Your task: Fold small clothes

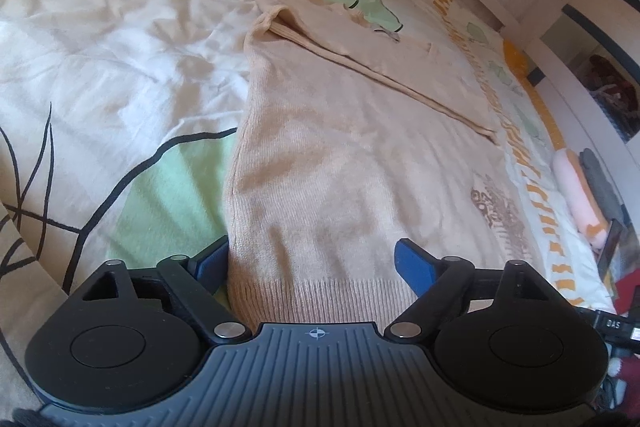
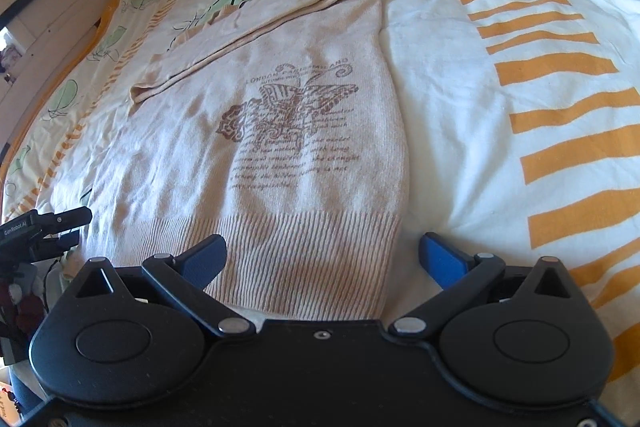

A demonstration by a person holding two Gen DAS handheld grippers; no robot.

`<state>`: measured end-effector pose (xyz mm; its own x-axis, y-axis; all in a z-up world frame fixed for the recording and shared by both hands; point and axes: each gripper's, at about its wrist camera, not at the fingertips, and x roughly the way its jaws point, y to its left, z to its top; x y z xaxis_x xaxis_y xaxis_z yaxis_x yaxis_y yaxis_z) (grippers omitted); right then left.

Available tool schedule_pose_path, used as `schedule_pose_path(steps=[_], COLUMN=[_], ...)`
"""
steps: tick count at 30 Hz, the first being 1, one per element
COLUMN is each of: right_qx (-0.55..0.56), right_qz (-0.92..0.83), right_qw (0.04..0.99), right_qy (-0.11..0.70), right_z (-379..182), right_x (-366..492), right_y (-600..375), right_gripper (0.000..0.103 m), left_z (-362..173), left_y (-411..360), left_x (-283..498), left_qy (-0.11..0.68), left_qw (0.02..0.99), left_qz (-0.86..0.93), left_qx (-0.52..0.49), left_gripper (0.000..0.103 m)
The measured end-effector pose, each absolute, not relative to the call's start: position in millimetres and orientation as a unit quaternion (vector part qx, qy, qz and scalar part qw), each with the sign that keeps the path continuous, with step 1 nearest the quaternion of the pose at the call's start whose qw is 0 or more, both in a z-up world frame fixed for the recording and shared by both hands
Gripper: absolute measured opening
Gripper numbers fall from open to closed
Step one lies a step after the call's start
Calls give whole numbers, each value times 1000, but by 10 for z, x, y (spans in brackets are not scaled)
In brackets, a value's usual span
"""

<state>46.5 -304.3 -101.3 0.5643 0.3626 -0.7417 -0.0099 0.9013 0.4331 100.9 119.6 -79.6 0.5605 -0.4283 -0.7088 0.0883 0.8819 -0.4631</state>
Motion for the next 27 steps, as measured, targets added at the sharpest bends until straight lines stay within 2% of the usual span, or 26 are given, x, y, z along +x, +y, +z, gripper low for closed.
schedule_pose_path(steps=[2, 14, 16, 18, 19, 20, 22, 24, 27], right_qx=[202, 213, 218, 227, 234, 242, 266, 261, 252], right_qz=[114, 130, 129, 125, 122, 120, 130, 130, 132], right_qw=[861, 860, 860, 859, 858, 856, 847, 849, 857], right_qy=[453, 445, 443, 441, 441, 441, 442, 441, 430], right_z=[-1013, -1012, -1008, -1009, -1019, -1028, -1066, -1059, -998], right_x=[458, 431, 420, 411, 407, 402, 406, 402, 379], right_y=[-3056, -3059, -3078, -3108, -3130, -3150, -3183, -3155, -3123], right_gripper=[103, 101, 92, 69, 58, 53, 15, 15, 15], left_z=[-797, -786, -784, -775, -776, -783, -789, -764, -703], left_y=[1207, 1115, 1124, 1133, 1139, 1148, 1158, 1141, 1110], left_x=[1004, 1011, 1009, 994, 991, 995, 996, 976, 933], left_qy=[443, 446, 446, 441, 440, 441, 440, 433, 419], left_qw=[862, 865, 866, 870, 872, 870, 869, 873, 880], left_qz=[-151, -155, -153, -142, -137, -138, -139, -142, -150], left_qx=[-195, -169, -170, -168, -168, -173, -178, -174, -164], left_gripper=[75, 75, 72, 50, 28, 17, 13, 7, 7])
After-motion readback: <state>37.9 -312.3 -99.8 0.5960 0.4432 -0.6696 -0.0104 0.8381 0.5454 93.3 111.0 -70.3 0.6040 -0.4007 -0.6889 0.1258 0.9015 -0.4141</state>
